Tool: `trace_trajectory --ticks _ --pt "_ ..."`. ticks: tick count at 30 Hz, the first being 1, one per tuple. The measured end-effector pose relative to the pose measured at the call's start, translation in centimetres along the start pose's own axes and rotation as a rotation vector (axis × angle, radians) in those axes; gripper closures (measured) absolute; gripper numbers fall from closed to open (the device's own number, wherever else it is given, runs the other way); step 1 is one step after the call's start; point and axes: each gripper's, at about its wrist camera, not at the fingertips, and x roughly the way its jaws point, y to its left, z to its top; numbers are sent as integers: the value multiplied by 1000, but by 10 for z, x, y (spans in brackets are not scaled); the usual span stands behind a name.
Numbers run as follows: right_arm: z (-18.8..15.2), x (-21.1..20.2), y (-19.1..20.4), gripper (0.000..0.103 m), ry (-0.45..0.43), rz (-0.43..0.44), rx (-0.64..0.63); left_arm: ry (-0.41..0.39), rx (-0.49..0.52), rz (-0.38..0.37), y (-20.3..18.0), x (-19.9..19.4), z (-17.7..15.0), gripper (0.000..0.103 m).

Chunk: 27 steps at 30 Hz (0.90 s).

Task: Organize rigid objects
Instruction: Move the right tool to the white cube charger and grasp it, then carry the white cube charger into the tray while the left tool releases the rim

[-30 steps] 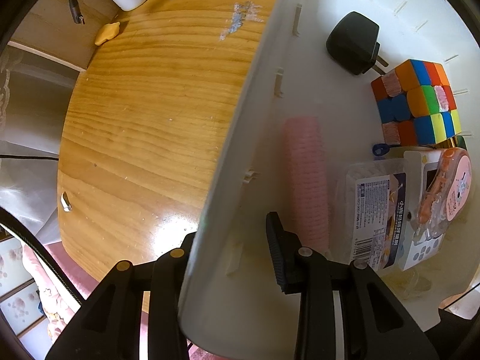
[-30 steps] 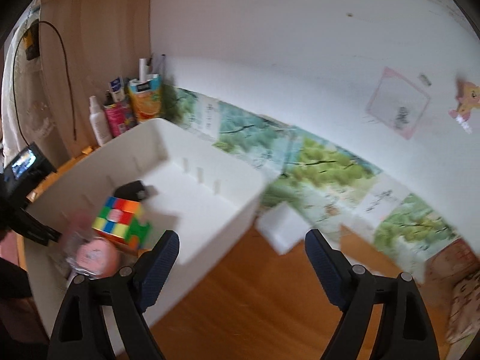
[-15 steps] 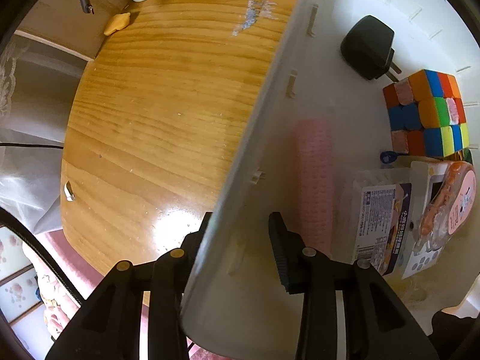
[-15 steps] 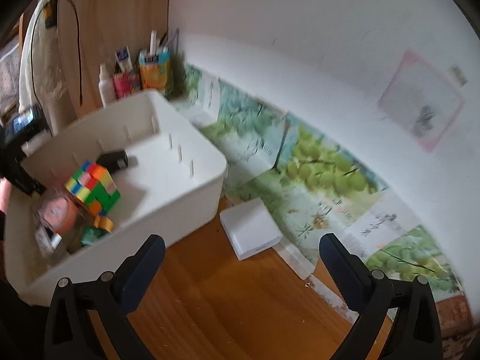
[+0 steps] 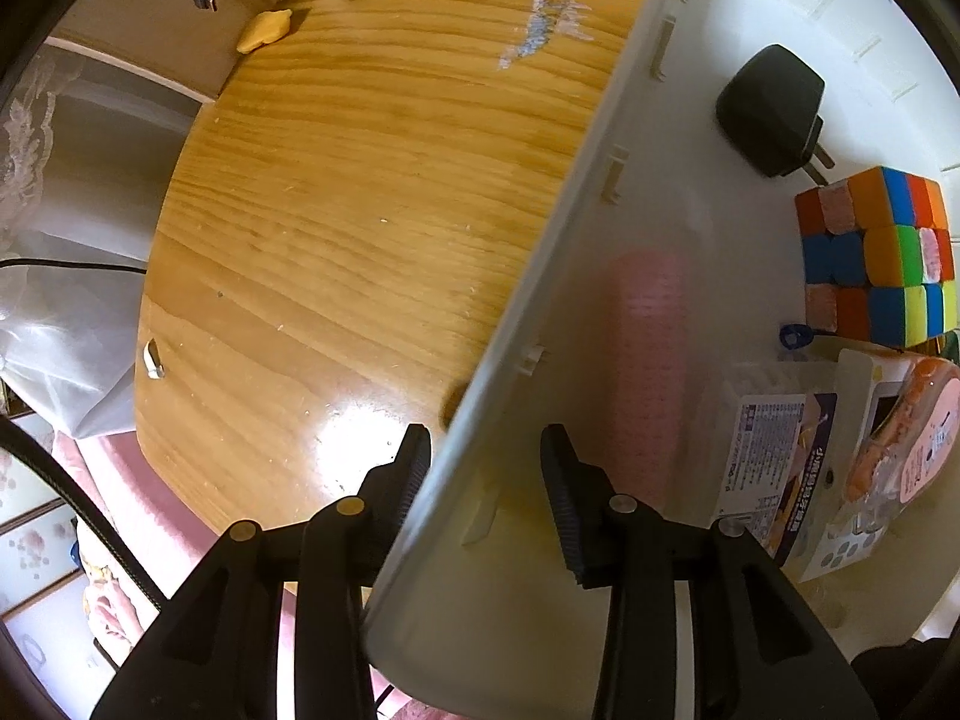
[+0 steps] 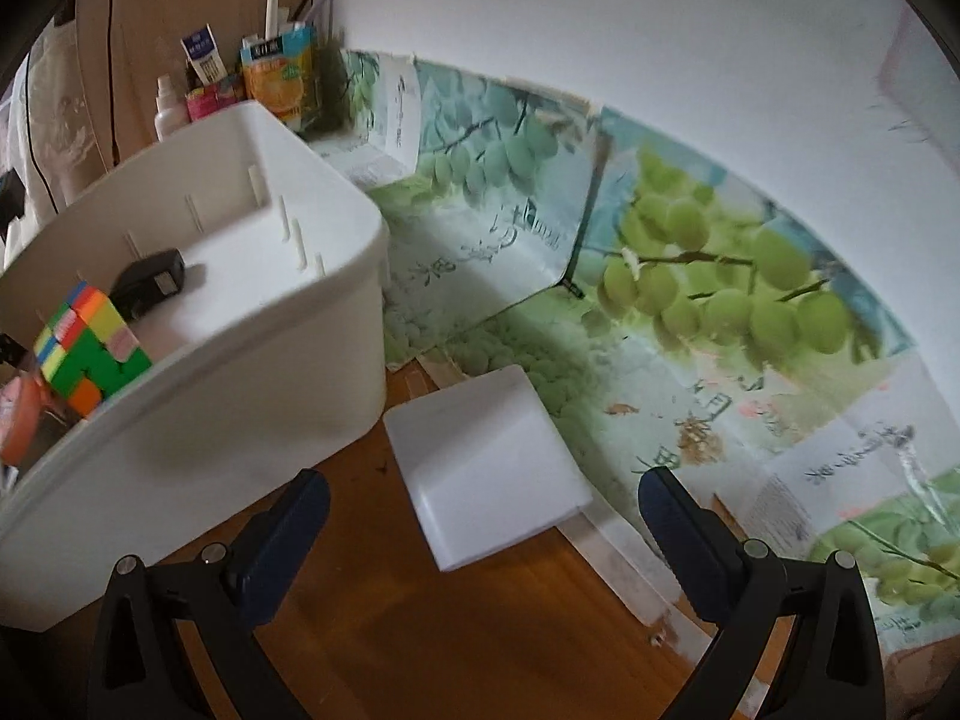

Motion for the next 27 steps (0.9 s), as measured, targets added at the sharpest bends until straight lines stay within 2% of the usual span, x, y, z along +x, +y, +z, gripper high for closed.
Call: trace_trajectory --ticks 5,7,9,12,16,21,27 --pt "-2 9 -1 2 -5 27 39 1 -7 9 -3 0 2 60" --pt "-2 9 -1 14 -3 37 51 -2 -15 -1 -5 1 3 60" --pt "0 9 -1 33 -8 10 68 -9 -18 -8 -4 -1 2 60" --pt "2 8 -5 35 3 22 108 -20 -22 -15 -2 -7 3 60" --pt "1 3 0 38 27 -8 130 -50 -39 -36 2 -18 3 57" --pt "-12 -10 7 40 56 -40 247 -107 -59 -100 9 -38 -3 42" --pt "-39 -38 32 41 116 -85 375 -217 -56 -197 17 -62 -18 31"
